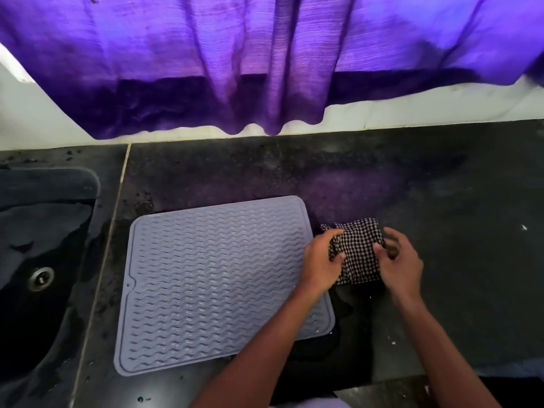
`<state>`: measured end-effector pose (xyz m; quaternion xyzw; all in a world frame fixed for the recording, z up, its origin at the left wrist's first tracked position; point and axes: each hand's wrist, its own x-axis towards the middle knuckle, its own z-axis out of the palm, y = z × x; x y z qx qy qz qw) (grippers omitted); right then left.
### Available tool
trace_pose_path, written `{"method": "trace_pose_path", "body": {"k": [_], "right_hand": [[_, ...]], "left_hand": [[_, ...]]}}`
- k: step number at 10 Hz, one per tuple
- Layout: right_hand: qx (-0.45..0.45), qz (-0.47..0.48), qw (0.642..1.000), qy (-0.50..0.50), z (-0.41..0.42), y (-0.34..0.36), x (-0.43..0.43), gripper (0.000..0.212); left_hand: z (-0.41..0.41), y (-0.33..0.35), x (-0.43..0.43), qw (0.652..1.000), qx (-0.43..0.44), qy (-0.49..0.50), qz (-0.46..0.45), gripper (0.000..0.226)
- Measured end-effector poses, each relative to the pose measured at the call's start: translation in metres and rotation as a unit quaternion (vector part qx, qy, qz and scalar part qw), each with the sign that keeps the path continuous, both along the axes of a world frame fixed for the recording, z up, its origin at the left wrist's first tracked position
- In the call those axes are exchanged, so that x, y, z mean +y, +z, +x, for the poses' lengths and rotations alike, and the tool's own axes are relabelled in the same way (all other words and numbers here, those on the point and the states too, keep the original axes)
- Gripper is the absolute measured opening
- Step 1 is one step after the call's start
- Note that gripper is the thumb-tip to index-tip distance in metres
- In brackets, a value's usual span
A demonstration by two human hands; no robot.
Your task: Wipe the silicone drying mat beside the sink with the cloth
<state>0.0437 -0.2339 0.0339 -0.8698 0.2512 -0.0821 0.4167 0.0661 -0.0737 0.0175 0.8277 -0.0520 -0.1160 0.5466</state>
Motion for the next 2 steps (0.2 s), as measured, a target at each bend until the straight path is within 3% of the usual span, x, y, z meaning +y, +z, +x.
{"method": "trace_pose_path", "body": {"k": [1, 2], "right_hand": [[-0.059, -0.158, 0.983, 0.076, -0.002, -0.003, 0.002, 0.036], [-0.085, -0.199, 0.964, 0.152, -0.004, 0.004, 0.021, 0.040]], "left_hand": [[-0.015, 0.000, 0.002, 0.994, -0.077, 0.061, 0.040, 0.038], [-0.030, -0.006, 0.009, 0.982, -0.143, 0.099, 0.076, 0.038]]}}
